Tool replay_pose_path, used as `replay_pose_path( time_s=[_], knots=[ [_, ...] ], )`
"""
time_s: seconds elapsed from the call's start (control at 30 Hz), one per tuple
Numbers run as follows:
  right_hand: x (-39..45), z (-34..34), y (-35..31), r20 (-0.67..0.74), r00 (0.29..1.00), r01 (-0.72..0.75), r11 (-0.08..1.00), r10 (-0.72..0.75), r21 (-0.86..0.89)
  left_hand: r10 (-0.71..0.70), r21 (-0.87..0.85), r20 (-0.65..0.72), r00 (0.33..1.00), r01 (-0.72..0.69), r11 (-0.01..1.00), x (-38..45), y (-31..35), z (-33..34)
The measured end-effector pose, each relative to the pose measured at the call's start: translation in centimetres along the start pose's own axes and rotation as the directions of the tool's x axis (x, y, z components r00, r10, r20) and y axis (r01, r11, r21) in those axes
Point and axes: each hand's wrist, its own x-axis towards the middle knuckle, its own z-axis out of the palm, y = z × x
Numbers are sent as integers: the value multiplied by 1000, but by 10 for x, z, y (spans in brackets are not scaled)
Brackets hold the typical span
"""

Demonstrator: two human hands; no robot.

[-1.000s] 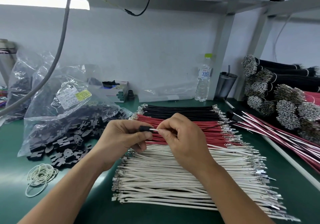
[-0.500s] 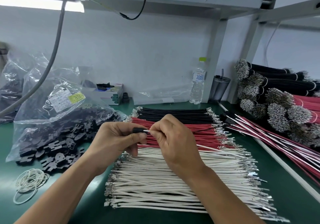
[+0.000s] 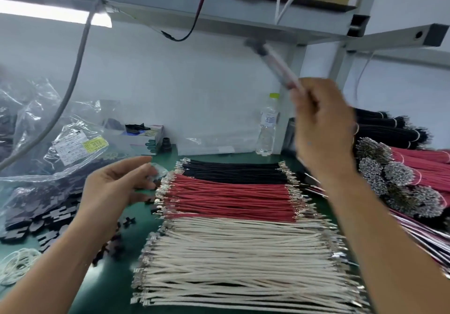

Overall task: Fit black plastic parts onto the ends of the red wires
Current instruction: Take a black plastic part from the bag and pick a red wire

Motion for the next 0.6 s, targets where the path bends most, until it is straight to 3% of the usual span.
replay_pose_path(
  time_s=[0.07,0.13,0.23,0.33,0.43,0.5,0.6],
  knots=[
    [21,-23,33,34,999,-34,981,41,-193,94,231,-143,985,-60,971,7,-7,-9],
    [23,-41,81,154,984,-20,905,94,-426,211,512,-155,965,-104,853,13,-14,-18],
    [-4,-52,159,342,848,-46,700,404,-713,284,902,19,959,-139,408,16,-21,-26],
    [-47,-51,230,389,663,55,476,640,-878,196,951,162,967,-206,232,16,-27,-23],
    [-74,-50,274,373,556,67,407,743,-911,90,959,249,964,-258,119,20,-33,-19],
    [-75,-48,262,352,611,44,413,709,-910,39,961,263,964,-266,77,23,-34,-18],
    [-65,-34,196,342,798,7,560,496,-828,-26,956,290,957,-288,60,25,-34,-19]
  ],
)
